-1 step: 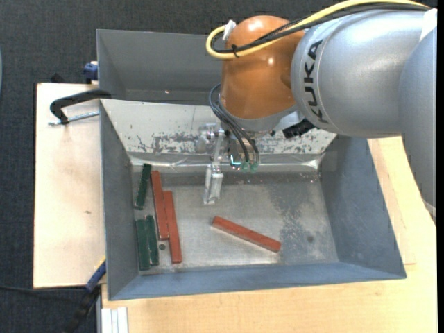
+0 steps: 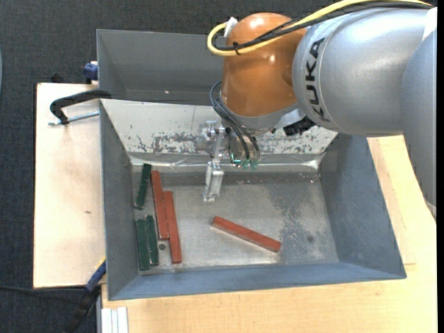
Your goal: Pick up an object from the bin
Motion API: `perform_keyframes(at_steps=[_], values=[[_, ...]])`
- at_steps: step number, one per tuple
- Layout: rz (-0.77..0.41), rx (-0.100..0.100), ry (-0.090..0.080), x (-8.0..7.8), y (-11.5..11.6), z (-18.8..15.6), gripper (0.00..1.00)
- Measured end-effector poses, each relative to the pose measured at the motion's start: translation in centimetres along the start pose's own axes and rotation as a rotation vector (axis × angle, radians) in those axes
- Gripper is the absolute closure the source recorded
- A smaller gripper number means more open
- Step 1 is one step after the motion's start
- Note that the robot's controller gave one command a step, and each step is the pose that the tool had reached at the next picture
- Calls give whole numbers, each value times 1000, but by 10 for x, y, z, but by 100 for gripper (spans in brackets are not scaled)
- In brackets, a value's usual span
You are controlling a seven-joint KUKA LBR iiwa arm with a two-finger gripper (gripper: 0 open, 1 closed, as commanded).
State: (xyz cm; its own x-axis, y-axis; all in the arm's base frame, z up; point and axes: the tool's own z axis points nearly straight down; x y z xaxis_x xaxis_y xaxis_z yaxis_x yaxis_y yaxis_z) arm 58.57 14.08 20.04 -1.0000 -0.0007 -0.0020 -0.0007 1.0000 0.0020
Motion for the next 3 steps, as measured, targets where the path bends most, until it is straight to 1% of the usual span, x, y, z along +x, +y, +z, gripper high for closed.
perform_keyframes(at_steps=[1,2,3], values=[[-80,0,-4,4,-8,42,0],[2,0,-2,-1,-24,98,0],[9,0,3,20,-58,125,0]])
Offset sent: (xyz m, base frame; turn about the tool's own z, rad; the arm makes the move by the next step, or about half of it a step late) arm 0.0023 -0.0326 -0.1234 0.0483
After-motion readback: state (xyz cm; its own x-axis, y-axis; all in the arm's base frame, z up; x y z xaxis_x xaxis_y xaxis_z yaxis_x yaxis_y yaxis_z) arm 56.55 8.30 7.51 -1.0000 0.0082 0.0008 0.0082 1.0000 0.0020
